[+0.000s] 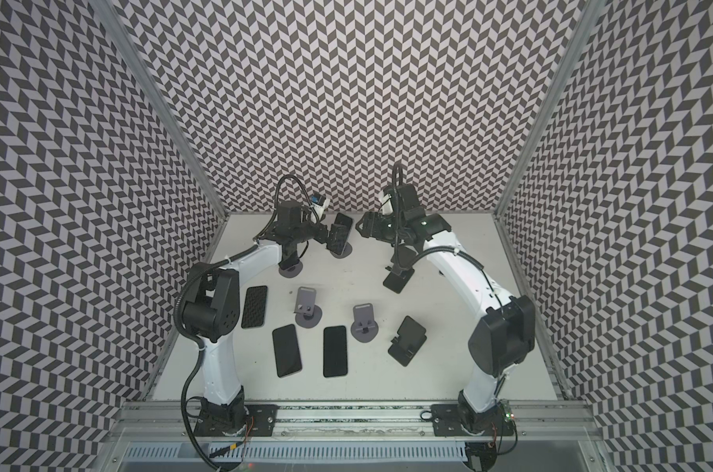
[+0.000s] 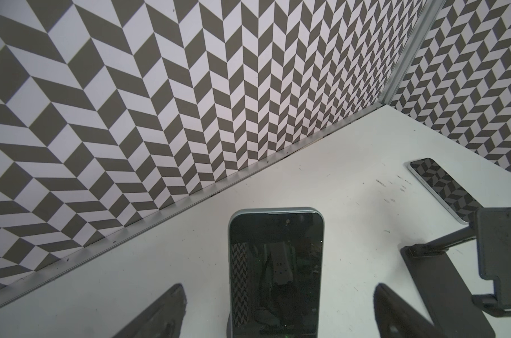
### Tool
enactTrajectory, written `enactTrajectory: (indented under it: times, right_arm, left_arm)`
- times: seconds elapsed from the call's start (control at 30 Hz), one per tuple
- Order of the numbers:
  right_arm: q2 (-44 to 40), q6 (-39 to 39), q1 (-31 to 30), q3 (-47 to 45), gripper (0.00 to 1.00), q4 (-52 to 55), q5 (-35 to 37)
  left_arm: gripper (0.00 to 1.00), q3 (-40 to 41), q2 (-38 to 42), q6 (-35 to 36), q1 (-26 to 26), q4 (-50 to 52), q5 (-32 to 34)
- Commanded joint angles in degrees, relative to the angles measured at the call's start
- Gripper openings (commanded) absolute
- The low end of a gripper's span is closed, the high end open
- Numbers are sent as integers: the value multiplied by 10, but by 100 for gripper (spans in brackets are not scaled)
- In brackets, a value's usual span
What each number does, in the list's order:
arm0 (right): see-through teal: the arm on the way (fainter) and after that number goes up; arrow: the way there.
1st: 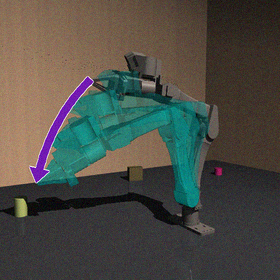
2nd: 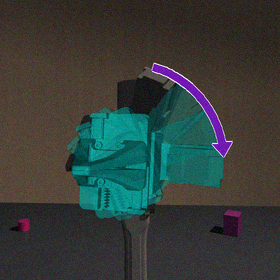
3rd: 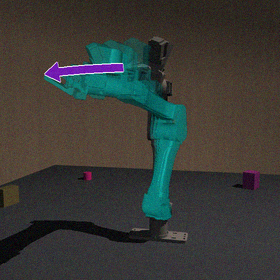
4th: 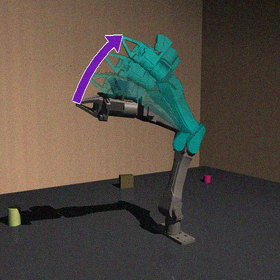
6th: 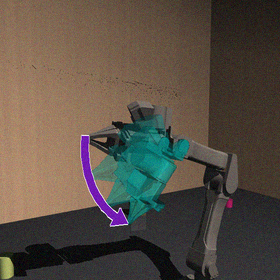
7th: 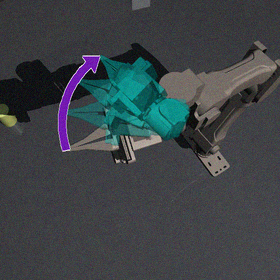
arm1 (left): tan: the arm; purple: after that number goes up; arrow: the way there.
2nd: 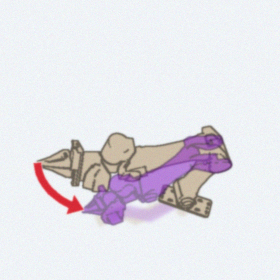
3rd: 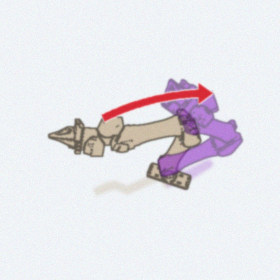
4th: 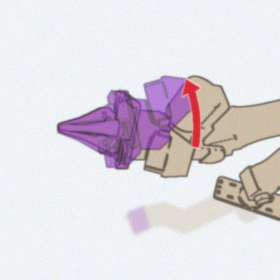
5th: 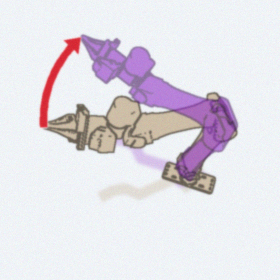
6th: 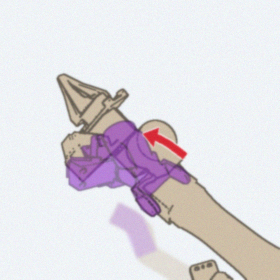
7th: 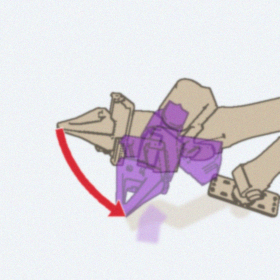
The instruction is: Remove the phone from the phone stand
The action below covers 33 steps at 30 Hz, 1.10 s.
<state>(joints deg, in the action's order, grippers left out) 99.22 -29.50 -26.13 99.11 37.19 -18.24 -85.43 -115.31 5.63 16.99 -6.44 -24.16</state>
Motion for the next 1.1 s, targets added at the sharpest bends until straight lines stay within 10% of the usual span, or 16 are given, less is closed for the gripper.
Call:
enactTrajectory:
  times: [0.0,1.07]
  right_arm:
    - [0,22,-3,21,69,4,-9]
    - [11,55,-2,63,71,21,4]
  left_arm:
    - [100,-11,-3,15,8,-24,7]
    - [100,-46,-45,25,18,-31,16]
